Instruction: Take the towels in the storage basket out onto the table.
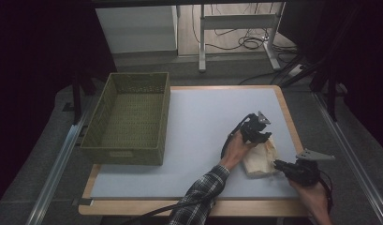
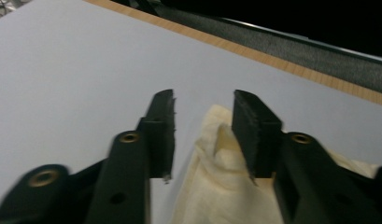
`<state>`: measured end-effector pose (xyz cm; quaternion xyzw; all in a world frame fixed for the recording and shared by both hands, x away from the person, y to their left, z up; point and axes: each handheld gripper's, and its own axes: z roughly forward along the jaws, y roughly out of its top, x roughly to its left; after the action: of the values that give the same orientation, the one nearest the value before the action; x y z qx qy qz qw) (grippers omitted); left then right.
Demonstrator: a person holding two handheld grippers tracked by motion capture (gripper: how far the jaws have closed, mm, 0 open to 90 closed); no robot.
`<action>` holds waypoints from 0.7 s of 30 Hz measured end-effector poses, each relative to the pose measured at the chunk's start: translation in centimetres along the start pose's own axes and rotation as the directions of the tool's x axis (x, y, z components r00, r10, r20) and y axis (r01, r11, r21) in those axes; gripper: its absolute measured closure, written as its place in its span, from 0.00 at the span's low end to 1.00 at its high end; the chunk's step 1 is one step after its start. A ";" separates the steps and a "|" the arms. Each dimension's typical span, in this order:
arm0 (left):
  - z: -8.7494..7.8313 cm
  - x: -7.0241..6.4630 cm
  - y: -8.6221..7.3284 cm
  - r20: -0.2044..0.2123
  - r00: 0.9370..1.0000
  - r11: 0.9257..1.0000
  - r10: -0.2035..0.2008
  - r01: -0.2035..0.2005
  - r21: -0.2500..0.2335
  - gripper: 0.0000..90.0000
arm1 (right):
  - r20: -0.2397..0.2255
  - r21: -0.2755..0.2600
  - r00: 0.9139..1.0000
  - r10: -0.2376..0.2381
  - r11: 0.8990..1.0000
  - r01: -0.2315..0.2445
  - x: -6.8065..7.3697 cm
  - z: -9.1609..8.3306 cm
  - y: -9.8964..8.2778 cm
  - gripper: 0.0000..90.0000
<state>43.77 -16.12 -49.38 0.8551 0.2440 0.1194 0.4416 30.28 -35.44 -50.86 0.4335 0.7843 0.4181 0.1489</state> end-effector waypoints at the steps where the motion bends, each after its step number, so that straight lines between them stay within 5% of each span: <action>1: -0.2 0.0 0.0 -0.001 1.000 1.000 -0.010 0.010 -0.011 0.62 | 0.009 -0.003 1.000 0.002 1.000 -0.002 -0.1 0.0 -0.1 0.89; 5: -1.3 0.5 -0.1 -0.014 1.000 0.999 -0.023 0.022 -0.029 0.48 | 0.064 -0.020 0.998 -0.002 1.000 0.003 -0.7 -1.2 -0.2 0.79; 13: -4.4 1.8 -2.3 -0.044 0.998 0.998 -0.047 0.046 -0.031 0.40 | 0.146 -0.021 0.989 0.013 1.000 -0.010 -2.3 -3.9 -0.3 0.77; 21: -6.4 3.0 -4.7 -0.057 0.995 0.996 -0.084 0.084 -0.011 0.32 | 0.123 -0.049 0.992 0.010 0.999 -0.004 -1.9 -4.3 1.1 0.77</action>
<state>42.12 -7.78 -49.49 0.8383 0.2919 0.1264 0.4428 29.44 -38.94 -47.61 0.4573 0.7619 0.4099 0.2059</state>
